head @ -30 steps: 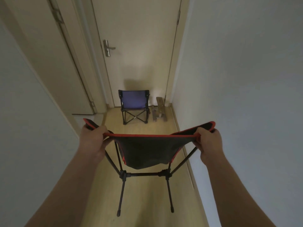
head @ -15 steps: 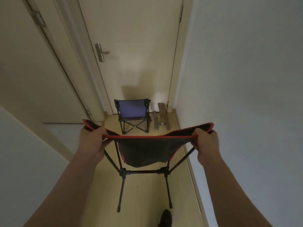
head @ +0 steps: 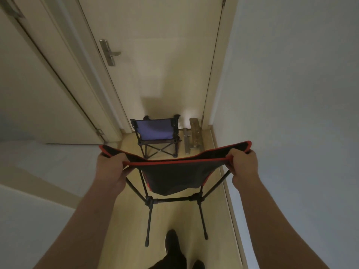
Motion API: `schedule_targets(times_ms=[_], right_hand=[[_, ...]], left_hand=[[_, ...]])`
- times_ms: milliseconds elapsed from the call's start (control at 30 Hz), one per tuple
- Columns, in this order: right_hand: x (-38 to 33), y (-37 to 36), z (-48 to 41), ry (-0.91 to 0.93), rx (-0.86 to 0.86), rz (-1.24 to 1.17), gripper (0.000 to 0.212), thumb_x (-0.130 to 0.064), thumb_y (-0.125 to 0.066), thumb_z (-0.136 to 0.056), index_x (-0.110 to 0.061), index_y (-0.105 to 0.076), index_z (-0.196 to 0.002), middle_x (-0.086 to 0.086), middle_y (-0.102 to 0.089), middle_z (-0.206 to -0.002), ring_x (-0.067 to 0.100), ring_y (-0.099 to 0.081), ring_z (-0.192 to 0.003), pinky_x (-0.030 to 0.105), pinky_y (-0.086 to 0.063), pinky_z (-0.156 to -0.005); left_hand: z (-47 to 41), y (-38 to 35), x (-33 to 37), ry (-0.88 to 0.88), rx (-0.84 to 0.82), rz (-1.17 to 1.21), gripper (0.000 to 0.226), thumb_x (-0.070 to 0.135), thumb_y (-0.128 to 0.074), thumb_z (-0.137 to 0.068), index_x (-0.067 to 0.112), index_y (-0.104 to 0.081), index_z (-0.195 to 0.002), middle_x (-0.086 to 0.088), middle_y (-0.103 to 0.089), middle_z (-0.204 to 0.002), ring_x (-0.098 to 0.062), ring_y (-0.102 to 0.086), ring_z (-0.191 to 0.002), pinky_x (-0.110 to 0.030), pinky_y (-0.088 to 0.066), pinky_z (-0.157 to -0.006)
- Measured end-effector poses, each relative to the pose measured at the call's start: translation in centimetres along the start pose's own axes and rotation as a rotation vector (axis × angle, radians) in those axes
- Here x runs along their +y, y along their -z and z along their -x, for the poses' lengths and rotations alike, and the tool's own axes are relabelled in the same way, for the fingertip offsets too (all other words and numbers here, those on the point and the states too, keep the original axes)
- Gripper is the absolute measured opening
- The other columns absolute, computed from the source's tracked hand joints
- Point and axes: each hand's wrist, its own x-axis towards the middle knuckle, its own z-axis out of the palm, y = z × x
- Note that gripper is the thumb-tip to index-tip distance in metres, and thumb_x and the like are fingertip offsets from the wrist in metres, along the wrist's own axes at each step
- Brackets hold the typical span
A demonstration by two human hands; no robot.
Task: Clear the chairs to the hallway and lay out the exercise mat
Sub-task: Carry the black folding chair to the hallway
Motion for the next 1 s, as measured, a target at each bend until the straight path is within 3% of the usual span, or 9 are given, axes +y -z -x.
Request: schedule_targets(times_ms=[67,300,433,533,733,1000], right_hand=[[0.1,-1.3,-1.5,-0.015,0.024,-0.003,0.047,0.008,-0.06,-0.077,-0.009,-0.052,-0.121,0.013,-0.064,-0.109,0.029,-0.067,-0.099,0.035,-0.061,-0.073],[1.2,-5.0,-7.2,-0.081,0.042,0.112,0.07,0.012,-0.058,-0.076,-0.013,-0.043,-0.139,0.012,-0.059,-0.12,0.032,-0.061,-0.111,0.046,-0.059,-0.092],[2.8,-5.7,-10.3,-0.136,0.036,0.218,0.073,0.016,-0.058,-0.079,-0.016,-0.041,-0.143,0.006,-0.055,-0.113,0.03,-0.059,-0.112,0.047,-0.058,-0.093],[4.0,-5.9,-12.5,-0.149,0.035,0.296,0.069,0.017,-0.057,-0.081,-0.014,-0.045,-0.141,0.007,-0.057,-0.115,0.031,-0.06,-0.111,0.047,-0.06,-0.091],[6.8,-6.8,-17.8,-0.19,0.007,0.295,0.073,0.021,-0.053,-0.081,-0.016,-0.047,-0.144,0.007,-0.058,-0.123,0.031,-0.057,-0.117,0.05,-0.056,-0.096],[10.9,-6.5,-21.9,-0.24,0.051,0.267,0.085,0.022,-0.048,-0.081,-0.027,-0.04,-0.151,0.004,-0.052,-0.137,0.032,-0.053,-0.124,0.054,-0.053,-0.101]], left_hand=[[-2.2,-0.9,0.1,0.019,-0.017,-0.012,0.028,-0.019,-0.049,-0.083,0.008,-0.052,-0.091,-0.014,-0.065,-0.089,-0.026,-0.075,-0.069,-0.032,-0.06,-0.054],[-10.3,-3.2,-1.6,0.14,-0.042,-0.027,0.041,-0.021,-0.05,-0.079,0.009,-0.056,-0.108,-0.015,-0.069,-0.108,-0.033,-0.068,-0.099,-0.047,-0.061,-0.076],[-14.3,-4.2,-3.9,0.21,-0.026,-0.064,0.061,-0.022,-0.05,-0.074,0.015,-0.054,-0.122,-0.015,-0.065,-0.114,-0.036,-0.066,-0.101,-0.055,-0.063,-0.073],[-16.6,-5.3,-5.5,0.246,-0.006,-0.059,0.052,-0.02,-0.05,-0.075,0.015,-0.057,-0.114,-0.018,-0.065,-0.114,-0.037,-0.068,-0.1,-0.049,-0.063,-0.066],[-21.2,-7.1,-8.9,0.287,0.036,-0.047,0.071,-0.022,-0.047,-0.076,0.024,-0.047,-0.129,-0.014,-0.056,-0.123,-0.038,-0.064,-0.106,-0.052,-0.063,-0.068],[-23.4,-7.9,-14.0,0.343,0.08,-0.011,0.064,-0.012,-0.052,-0.091,0.036,-0.049,-0.134,-0.005,-0.059,-0.126,-0.033,-0.066,-0.108,-0.059,-0.061,-0.078]])
